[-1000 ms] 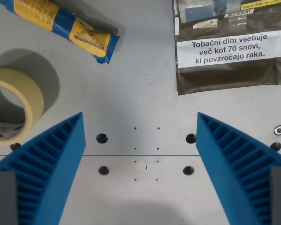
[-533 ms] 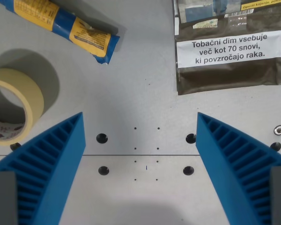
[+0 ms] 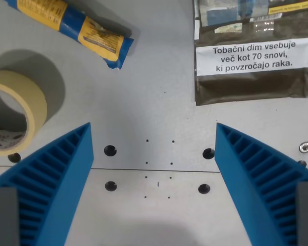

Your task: Move above the blue bag

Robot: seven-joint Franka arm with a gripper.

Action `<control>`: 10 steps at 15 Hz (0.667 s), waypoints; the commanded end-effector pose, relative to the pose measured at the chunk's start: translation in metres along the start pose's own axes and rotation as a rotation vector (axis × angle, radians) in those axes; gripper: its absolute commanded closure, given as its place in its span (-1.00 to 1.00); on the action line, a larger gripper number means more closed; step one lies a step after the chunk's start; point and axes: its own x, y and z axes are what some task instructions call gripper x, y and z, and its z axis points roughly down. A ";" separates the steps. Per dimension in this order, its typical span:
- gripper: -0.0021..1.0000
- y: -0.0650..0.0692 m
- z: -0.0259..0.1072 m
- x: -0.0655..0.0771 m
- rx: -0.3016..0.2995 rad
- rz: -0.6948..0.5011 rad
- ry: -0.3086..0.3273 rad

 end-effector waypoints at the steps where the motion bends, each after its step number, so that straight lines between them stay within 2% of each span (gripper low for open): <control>1: -1.00 -0.005 0.007 0.004 0.012 -0.162 0.028; 10: -1.00 -0.025 0.036 0.013 0.028 -0.448 0.056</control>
